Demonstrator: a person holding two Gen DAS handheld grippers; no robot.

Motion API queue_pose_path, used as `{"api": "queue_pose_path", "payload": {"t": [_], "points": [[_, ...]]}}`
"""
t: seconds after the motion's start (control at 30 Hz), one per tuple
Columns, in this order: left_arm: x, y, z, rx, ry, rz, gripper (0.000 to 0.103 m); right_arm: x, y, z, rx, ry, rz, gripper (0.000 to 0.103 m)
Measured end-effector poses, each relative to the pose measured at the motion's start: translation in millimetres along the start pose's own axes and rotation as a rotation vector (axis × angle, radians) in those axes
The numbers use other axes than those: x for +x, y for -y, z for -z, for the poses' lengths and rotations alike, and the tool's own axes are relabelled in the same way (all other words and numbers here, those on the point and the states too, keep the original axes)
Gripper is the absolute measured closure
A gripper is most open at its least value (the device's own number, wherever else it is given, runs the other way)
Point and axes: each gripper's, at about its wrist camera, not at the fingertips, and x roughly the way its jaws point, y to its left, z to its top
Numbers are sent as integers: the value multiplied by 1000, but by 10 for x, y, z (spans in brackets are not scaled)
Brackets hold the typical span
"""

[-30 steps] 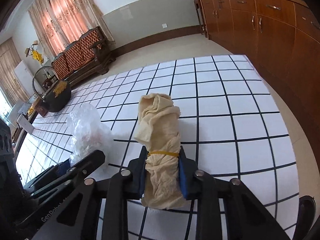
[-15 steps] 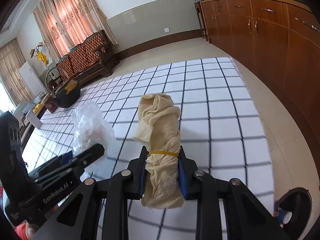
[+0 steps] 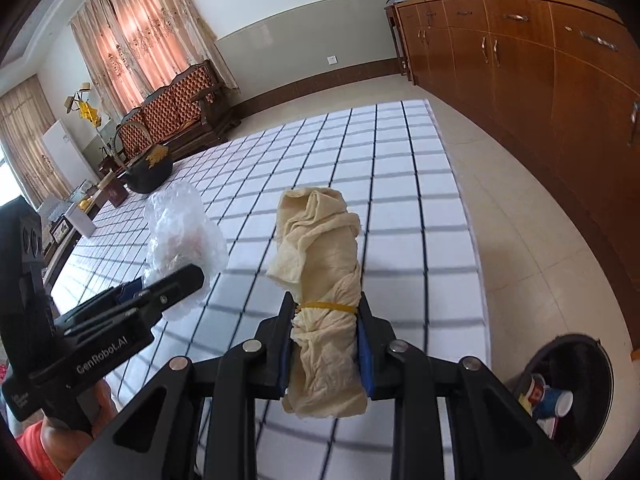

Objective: Collect trash
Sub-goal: 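Carry the plastic bag and beige cloth with both grippers over the bin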

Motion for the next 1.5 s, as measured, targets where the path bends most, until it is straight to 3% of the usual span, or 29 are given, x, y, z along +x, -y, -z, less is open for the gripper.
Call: {"api": "queue_pose_path", "payload": {"t": [0.33,0.8,1.23,1.5], "points": [[-160,384,208,54,-25,42,60,-443,249,268,34,41,11,75],[-129,1406,366,184,-71,183,60,-1093,1198,577,240,116,131,75],[79,2281,622,289,-164,298,60,-1406,2059,1013,421,101,265,75],[297,2627,824,322,-238,314,60,-1485,2426,1190,496,71,328,75]]}}
